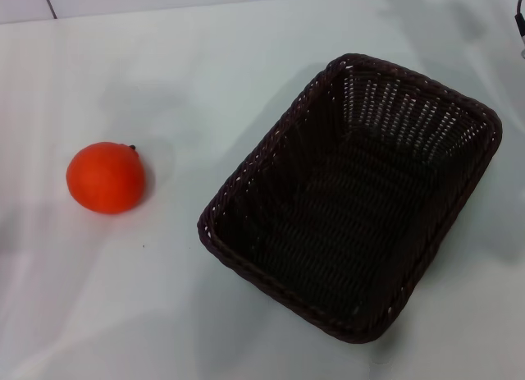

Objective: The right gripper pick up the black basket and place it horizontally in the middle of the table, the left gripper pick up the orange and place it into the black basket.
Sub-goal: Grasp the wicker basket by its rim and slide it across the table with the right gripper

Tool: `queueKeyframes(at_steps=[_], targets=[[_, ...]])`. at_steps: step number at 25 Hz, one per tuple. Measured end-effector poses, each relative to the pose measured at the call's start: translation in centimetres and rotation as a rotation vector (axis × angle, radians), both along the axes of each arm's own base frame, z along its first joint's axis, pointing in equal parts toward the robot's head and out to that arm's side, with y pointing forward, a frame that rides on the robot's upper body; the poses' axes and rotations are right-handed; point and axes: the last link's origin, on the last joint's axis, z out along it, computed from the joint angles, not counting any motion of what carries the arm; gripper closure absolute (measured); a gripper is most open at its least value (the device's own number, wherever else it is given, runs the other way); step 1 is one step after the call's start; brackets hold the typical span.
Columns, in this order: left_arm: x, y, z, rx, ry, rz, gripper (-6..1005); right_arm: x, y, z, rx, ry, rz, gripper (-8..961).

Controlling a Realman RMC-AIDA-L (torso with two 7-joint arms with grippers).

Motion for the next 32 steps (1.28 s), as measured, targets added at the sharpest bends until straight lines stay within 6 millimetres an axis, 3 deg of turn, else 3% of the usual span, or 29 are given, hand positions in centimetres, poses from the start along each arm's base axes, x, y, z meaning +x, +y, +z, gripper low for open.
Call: queueKeyframes(at_steps=[10, 13, 17, 21, 26, 32], targets=[[0.0, 0.0, 0.0, 0.0, -0.001, 0.0, 210, -0.5, 0.3, 0.1, -0.077, 0.04, 0.041, 118], [0.0, 0.0, 0.1, 0.002, 0.0, 0.001, 210, -1.0, 0.6, 0.7, -0.19, 0.049, 0.086, 118], [-0.1, 0.0, 0.1, 0.004, 0.002, 0.002, 211, -2.0, 1.2, 2.6, -0.477, 0.026, 0.117, 118], [-0.1, 0.1, 0.3, 0.007, 0.006, 0.0, 212, -3.2, 1.2, 5.8, -0.787, -0.076, 0.055, 117], [0.0, 0.3, 0.3, 0.006, 0.009, -0.001, 213, -5.3, 0.5, 8.3, -1.035, -0.308, -0.094, 117], [0.0, 0.5, 0.4, 0.007, 0.013, -0.001, 214, -6.8, 0.1, 8.2, -1.222, -0.556, -0.264, 117]])
